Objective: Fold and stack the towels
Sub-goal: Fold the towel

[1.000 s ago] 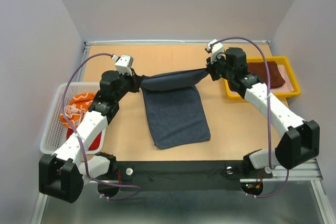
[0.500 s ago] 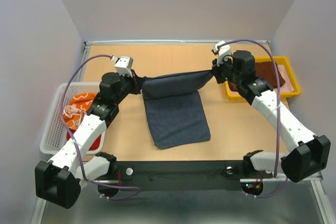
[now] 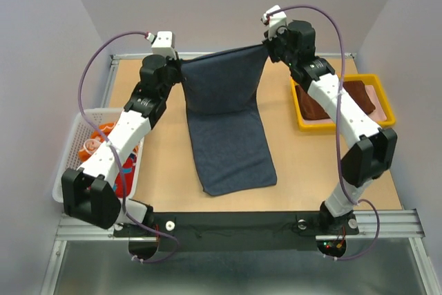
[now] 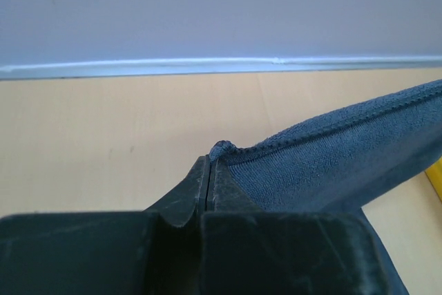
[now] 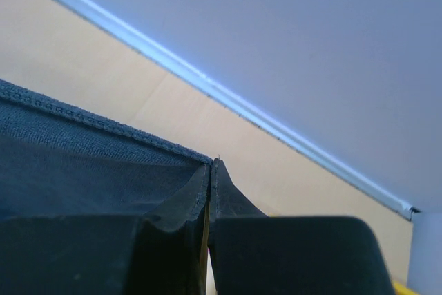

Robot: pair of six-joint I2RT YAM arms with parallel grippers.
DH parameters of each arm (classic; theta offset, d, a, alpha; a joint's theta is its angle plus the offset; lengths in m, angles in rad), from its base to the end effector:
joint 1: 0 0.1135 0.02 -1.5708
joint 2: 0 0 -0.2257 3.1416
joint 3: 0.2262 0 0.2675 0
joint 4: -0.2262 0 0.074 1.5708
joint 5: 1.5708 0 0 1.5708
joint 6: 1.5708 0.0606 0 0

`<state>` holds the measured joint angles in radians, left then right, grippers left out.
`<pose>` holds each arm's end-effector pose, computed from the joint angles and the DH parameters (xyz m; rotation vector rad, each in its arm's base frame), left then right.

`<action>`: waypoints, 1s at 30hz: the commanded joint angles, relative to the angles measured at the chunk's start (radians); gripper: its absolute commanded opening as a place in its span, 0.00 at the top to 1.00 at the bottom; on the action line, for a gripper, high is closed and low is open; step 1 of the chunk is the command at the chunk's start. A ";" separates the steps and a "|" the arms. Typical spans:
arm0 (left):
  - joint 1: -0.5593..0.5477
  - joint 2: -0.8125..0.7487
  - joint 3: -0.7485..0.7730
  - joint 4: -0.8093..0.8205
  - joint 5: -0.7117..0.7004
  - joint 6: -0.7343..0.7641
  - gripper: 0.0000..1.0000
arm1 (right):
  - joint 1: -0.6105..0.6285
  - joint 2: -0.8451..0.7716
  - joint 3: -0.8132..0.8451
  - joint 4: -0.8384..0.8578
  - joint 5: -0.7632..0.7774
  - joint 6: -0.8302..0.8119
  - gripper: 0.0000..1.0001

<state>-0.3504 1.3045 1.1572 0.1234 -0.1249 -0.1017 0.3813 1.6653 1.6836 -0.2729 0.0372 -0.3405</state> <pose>0.3420 -0.1170 0.3491 0.1014 1.5970 -0.2522 0.4009 0.1583 0.3691 -0.6199 1.7167 -0.0052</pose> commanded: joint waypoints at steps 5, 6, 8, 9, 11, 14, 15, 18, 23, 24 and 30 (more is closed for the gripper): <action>0.071 0.153 0.189 0.094 -0.193 0.065 1.00 | -0.013 0.221 0.234 0.196 0.170 -0.133 1.00; 0.077 0.168 0.203 0.097 -0.191 0.065 1.00 | -0.013 0.238 0.254 0.207 0.176 -0.144 1.00; 0.091 0.214 0.243 0.101 -0.173 0.071 1.00 | -0.013 0.276 0.306 0.227 0.190 -0.155 1.00; 0.094 0.238 0.266 0.099 -0.164 0.079 1.00 | -0.013 0.306 0.332 0.238 0.197 -0.170 1.00; 0.094 0.257 0.282 0.101 -0.153 0.083 1.00 | -0.012 0.329 0.352 0.245 0.202 -0.179 1.00; 0.096 0.269 0.285 0.099 -0.136 0.097 1.00 | -0.013 0.343 0.354 0.248 0.196 -0.184 1.00; 0.096 0.266 0.277 0.099 -0.130 0.097 1.00 | -0.012 0.334 0.329 0.248 0.190 -0.180 1.00; 0.096 0.221 0.216 0.096 -0.116 0.097 1.00 | -0.013 0.272 0.234 0.250 0.150 -0.173 1.00; 0.096 0.121 0.109 0.076 -0.037 0.091 1.00 | -0.013 0.125 0.052 0.248 0.130 -0.155 0.99; 0.094 0.104 0.092 0.070 -0.018 0.086 1.00 | -0.012 0.096 0.021 0.248 0.125 -0.150 1.00; 0.090 -0.048 -0.065 0.006 0.120 -0.010 1.00 | -0.012 -0.111 -0.249 0.245 0.089 -0.114 1.00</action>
<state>-0.2825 1.3682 1.1587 0.1551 -0.0273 -0.0700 0.3943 1.6909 1.5269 -0.0742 0.0685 -0.4686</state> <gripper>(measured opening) 0.029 0.017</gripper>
